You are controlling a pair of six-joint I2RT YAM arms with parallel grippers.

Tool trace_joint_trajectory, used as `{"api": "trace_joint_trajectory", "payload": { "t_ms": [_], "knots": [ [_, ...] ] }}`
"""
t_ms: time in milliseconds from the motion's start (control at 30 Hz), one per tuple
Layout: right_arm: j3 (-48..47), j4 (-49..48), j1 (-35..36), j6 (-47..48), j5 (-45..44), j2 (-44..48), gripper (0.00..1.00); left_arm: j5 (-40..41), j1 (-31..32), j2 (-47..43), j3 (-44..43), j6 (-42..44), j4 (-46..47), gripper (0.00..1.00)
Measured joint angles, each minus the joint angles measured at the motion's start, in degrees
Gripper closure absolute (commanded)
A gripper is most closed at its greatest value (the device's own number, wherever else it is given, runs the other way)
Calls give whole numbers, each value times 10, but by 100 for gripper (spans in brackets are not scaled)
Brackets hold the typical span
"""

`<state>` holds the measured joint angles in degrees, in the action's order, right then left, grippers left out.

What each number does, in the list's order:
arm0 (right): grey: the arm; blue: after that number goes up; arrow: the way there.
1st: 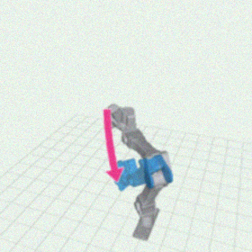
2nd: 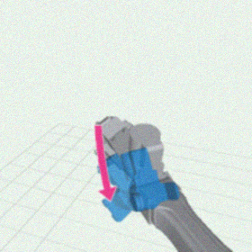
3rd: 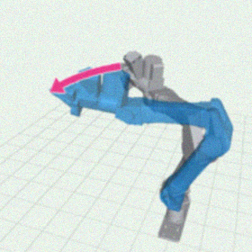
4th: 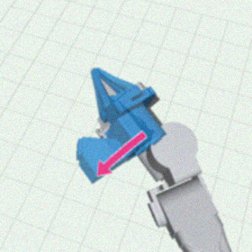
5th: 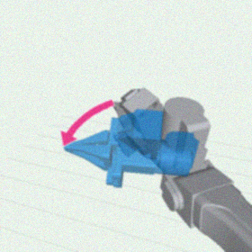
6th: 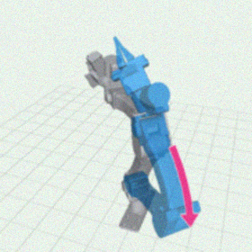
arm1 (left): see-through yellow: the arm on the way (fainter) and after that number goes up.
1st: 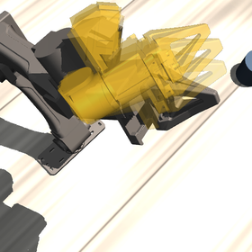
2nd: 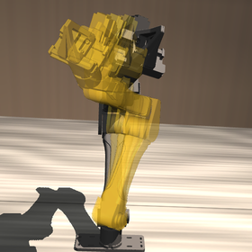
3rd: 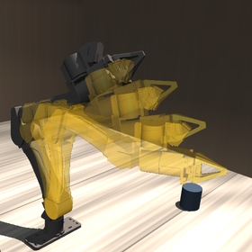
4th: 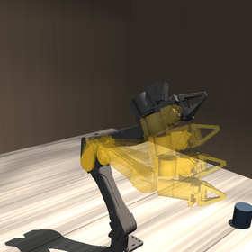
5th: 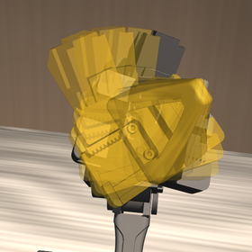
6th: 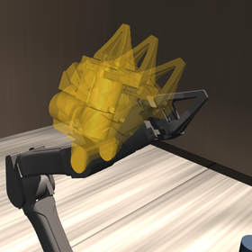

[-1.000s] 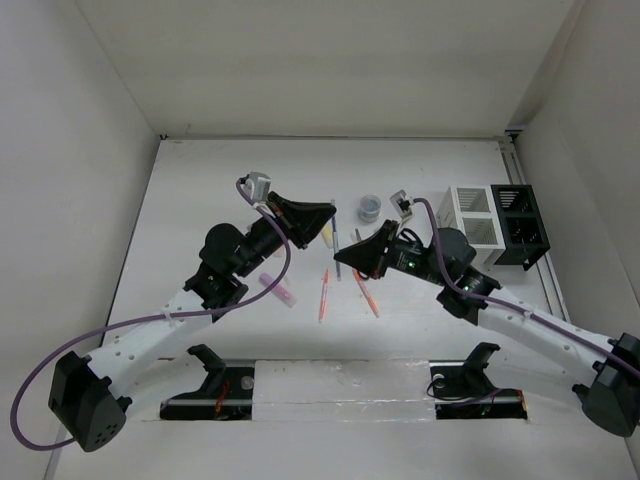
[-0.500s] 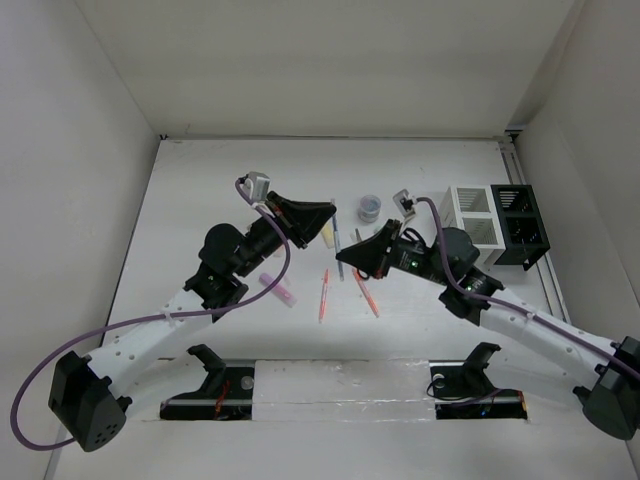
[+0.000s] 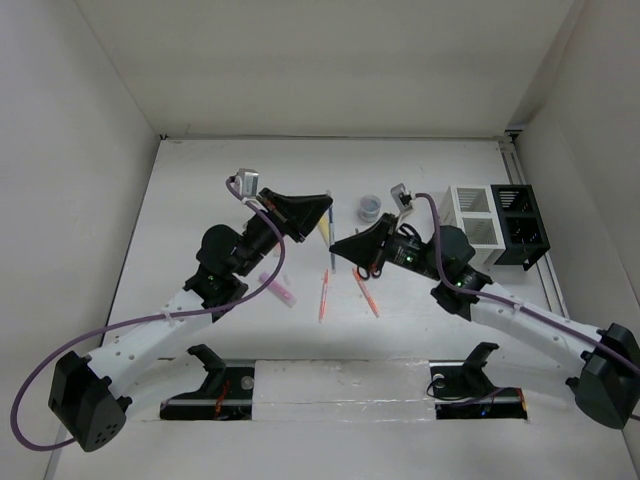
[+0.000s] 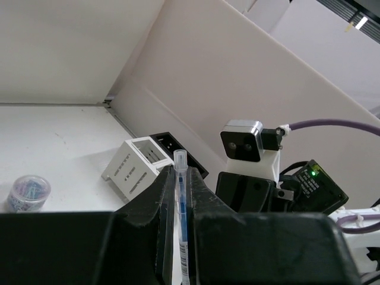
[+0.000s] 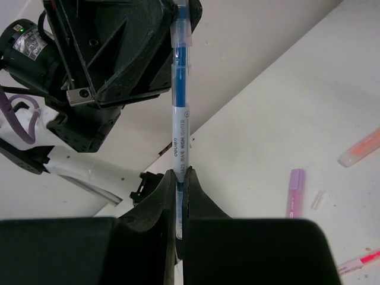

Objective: Sort the stationery into containers
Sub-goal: Close the pen cap on the pen.

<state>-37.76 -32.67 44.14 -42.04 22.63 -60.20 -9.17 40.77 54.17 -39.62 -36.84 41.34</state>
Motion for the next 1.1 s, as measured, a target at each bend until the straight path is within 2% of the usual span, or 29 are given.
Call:
{"api": "trace_joint_trajectory", "payload": {
  "t_ms": [200, 633, 1100],
  "knots": [
    [-2, -11, 0, 16, -6, -16, 100, 13, 0, 22, -34, -11, -46, 100],
    [-38, 91, -3, 63, -17, 3, 100, 12, 1, 26, -71, 44, -126, 100],
    [-45, 137, -7, 78, -23, 24, 100, -17, 1, 26, -66, 57, -117, 100]
  ]
}}
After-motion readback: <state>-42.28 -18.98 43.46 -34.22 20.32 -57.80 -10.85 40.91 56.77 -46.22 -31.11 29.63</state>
